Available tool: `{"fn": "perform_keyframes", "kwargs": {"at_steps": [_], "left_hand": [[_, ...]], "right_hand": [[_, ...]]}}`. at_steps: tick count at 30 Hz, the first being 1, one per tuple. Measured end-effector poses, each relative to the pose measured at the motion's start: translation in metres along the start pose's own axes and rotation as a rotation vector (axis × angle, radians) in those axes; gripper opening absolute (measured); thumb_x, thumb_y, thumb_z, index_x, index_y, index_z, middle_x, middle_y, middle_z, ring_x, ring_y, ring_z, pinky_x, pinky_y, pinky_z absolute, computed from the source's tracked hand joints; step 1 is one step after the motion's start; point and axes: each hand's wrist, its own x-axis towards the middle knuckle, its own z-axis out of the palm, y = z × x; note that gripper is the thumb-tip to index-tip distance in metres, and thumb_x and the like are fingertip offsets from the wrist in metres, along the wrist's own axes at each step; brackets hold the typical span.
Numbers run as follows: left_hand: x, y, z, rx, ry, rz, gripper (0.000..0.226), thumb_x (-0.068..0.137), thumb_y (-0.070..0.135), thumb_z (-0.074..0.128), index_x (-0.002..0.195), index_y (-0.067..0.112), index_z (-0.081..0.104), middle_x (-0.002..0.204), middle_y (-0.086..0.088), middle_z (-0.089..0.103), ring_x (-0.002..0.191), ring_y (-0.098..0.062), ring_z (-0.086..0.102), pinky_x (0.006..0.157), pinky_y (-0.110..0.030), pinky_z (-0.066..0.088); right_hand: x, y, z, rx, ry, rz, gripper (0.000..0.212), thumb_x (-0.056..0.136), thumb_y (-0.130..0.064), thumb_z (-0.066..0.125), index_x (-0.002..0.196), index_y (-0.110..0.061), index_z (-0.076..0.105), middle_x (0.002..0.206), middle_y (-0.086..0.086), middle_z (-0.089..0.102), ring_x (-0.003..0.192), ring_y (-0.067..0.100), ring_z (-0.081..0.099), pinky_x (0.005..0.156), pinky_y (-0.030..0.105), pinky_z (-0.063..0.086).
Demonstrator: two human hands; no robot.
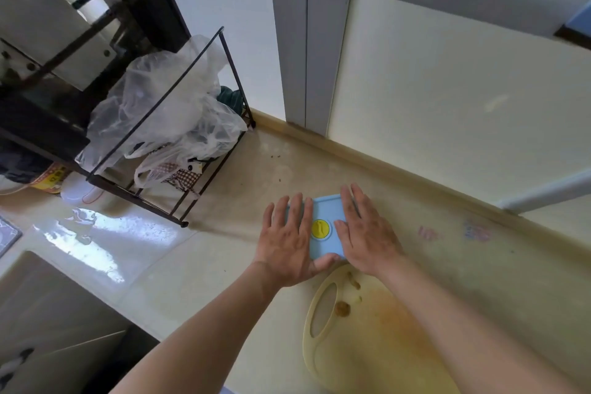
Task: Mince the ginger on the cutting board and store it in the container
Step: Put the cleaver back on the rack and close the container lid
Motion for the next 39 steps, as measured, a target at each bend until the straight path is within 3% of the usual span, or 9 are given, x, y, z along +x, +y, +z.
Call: {"fn": "perform_keyframes", "kwargs": {"at_steps": [4, 7, 9, 13, 20, 26, 29, 32, 39], "left_hand": [[-0.001, 0.001, -0.001, 0.018, 0.020, -0.012, 0.115, 0.082, 0.090, 0.014, 0.148, -0.001, 0.039, 0.148, -0.023, 0.042, 0.130, -0.045, 0.041, 0.105, -0.060, 0.038], [0.001, 0.003, -0.010, 0.011, -0.055, -0.048, 0.122, 0.075, 0.093, 0.004, 0.157, 0.004, 0.012, 0.161, -0.017, 0.019, 0.145, -0.040, 0.019, 0.117, -0.055, 0.024], [0.002, -0.003, -0.015, -0.030, -0.122, -0.029, 0.125, 0.070, 0.096, 0.017, 0.158, 0.010, -0.007, 0.166, -0.010, -0.001, 0.152, -0.034, 0.000, 0.123, -0.049, 0.014], [-0.001, -0.028, -0.032, -0.066, -0.218, -0.002, 0.135, 0.066, 0.090, 0.054, 0.157, 0.019, -0.016, 0.166, -0.004, -0.017, 0.154, -0.023, -0.014, 0.124, -0.048, 0.009], [-0.013, -0.037, -0.015, -0.166, -0.161, -0.042, 0.138, 0.065, 0.085, 0.063, 0.156, 0.023, -0.019, 0.166, 0.003, -0.012, 0.154, -0.019, 0.006, 0.123, -0.047, 0.017], [-0.011, -0.036, -0.019, -0.216, -0.187, -0.065, 0.136, 0.064, 0.083, 0.066, 0.156, 0.025, -0.016, 0.162, 0.007, -0.005, 0.144, -0.023, 0.032, 0.118, -0.047, 0.027], [-0.010, -0.031, -0.025, -0.184, -0.206, -0.093, 0.137, 0.062, 0.083, 0.068, 0.156, 0.025, -0.014, 0.162, 0.006, 0.000, 0.141, -0.024, 0.036, 0.114, -0.047, 0.032], [-0.011, -0.027, -0.031, -0.159, -0.214, -0.125, 0.138, 0.060, 0.083, 0.069, 0.156, 0.026, -0.013, 0.163, 0.006, 0.002, 0.140, -0.026, 0.038, 0.111, -0.048, 0.036], [-0.026, -0.012, -0.045, -0.229, -0.155, -0.139, 0.134, 0.066, 0.074, 0.075, 0.158, 0.023, -0.009, 0.168, -0.007, -0.004, 0.154, -0.026, 0.008, 0.120, -0.049, 0.024]], "right_hand": [[0.000, -0.002, -0.004, -0.060, -0.050, 0.021, 0.078, 0.101, -0.057, 0.015, 0.166, -0.017, 0.001, 0.174, 0.007, -0.001, 0.157, 0.031, 0.017, 0.116, 0.051, 0.040], [-0.003, -0.008, -0.011, -0.141, -0.085, 0.042, 0.078, 0.100, -0.057, 0.011, 0.166, -0.015, 0.000, 0.174, 0.007, -0.002, 0.158, 0.033, 0.014, 0.115, 0.055, 0.037], [-0.005, -0.012, -0.015, -0.187, -0.080, 0.023, 0.084, 0.095, -0.056, 0.007, 0.165, -0.009, 0.011, 0.174, 0.010, 0.008, 0.158, 0.033, 0.018, 0.114, 0.058, 0.037], [-0.008, -0.010, -0.021, -0.237, -0.032, -0.138, 0.083, 0.096, -0.054, 0.022, 0.159, -0.002, 0.034, 0.167, 0.015, 0.032, 0.152, 0.034, 0.036, 0.112, 0.059, 0.043], [-0.016, 0.007, -0.009, -0.289, -0.133, -0.215, 0.099, 0.083, -0.068, -0.010, 0.165, -0.012, -0.007, 0.173, 0.003, -0.019, 0.158, 0.021, -0.021, 0.130, 0.047, 0.009], [-0.013, 0.003, -0.013, -0.280, -0.173, -0.194, 0.108, 0.078, -0.077, -0.027, 0.163, -0.012, -0.016, 0.170, 0.003, -0.028, 0.153, 0.018, -0.033, 0.129, 0.042, 0.004], [-0.016, -0.002, -0.017, -0.305, -0.198, -0.175, 0.101, 0.079, -0.069, -0.018, 0.163, -0.013, -0.017, 0.170, 0.002, -0.028, 0.156, 0.021, -0.028, 0.130, 0.045, 0.008], [-0.016, -0.009, -0.024, -0.337, -0.220, -0.127, 0.078, 0.103, -0.060, 0.006, 0.164, -0.015, -0.016, 0.170, 0.001, -0.028, 0.156, 0.019, -0.027, 0.129, 0.049, 0.009], [-0.043, -0.026, -0.029, -0.114, -0.066, -0.018, 0.067, 0.112, -0.037, 0.030, 0.166, -0.014, -0.001, 0.174, 0.008, -0.011, 0.161, 0.024, -0.003, 0.127, 0.046, 0.016]]}}
